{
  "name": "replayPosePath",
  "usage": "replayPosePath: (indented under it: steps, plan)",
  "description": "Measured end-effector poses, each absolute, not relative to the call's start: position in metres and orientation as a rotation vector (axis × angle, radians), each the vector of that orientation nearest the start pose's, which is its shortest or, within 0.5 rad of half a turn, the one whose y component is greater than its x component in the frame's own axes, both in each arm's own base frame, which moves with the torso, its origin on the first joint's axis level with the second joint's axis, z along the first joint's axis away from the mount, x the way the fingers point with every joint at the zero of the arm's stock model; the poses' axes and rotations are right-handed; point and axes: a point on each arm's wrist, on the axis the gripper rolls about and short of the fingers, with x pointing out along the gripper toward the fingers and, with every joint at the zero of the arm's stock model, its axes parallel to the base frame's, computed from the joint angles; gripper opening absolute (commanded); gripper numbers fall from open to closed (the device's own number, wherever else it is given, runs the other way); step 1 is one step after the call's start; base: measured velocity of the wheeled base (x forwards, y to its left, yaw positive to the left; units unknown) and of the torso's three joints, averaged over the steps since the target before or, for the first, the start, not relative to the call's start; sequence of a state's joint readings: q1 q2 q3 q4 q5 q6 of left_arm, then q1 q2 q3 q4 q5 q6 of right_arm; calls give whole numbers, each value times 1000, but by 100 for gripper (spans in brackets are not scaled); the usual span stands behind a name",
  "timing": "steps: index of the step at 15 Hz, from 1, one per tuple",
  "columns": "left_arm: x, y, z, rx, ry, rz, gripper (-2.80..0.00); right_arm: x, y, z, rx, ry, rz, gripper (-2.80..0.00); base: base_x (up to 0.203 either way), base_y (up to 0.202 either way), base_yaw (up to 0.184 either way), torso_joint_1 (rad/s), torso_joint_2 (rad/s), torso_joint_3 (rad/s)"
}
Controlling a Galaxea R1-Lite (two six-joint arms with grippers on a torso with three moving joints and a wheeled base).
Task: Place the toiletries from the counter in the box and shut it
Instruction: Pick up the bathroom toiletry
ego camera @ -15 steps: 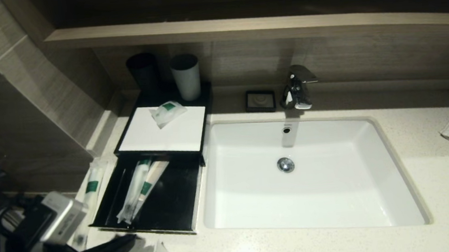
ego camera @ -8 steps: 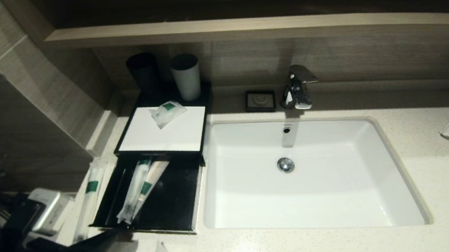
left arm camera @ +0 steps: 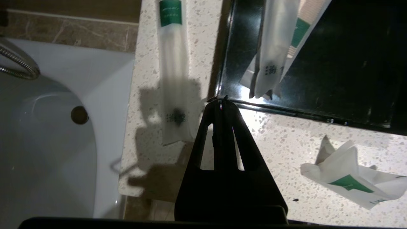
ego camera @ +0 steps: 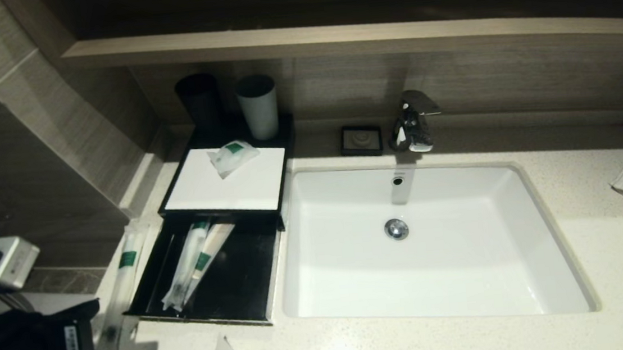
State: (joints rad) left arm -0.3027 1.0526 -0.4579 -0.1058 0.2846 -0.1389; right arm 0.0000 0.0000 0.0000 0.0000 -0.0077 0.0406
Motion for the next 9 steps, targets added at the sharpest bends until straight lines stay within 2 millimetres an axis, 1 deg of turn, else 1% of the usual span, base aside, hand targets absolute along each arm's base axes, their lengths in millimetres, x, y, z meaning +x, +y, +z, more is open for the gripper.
replayPosePath:
  steps: [4,7,9]
  plan:
    - [124,-22,170,-5,499,91,-280,-23,0,75,41,0,-8,-280,0,0,0,0,0,0]
    - [131,-13,163,-14,545,158,-280,-23,0,75,40,0,-8,-280,0,0,0,0,0,0]
    - [138,-9,158,-31,584,167,-280,-23,0,75,40,0,-8,-280,0,0,0,0,0,0]
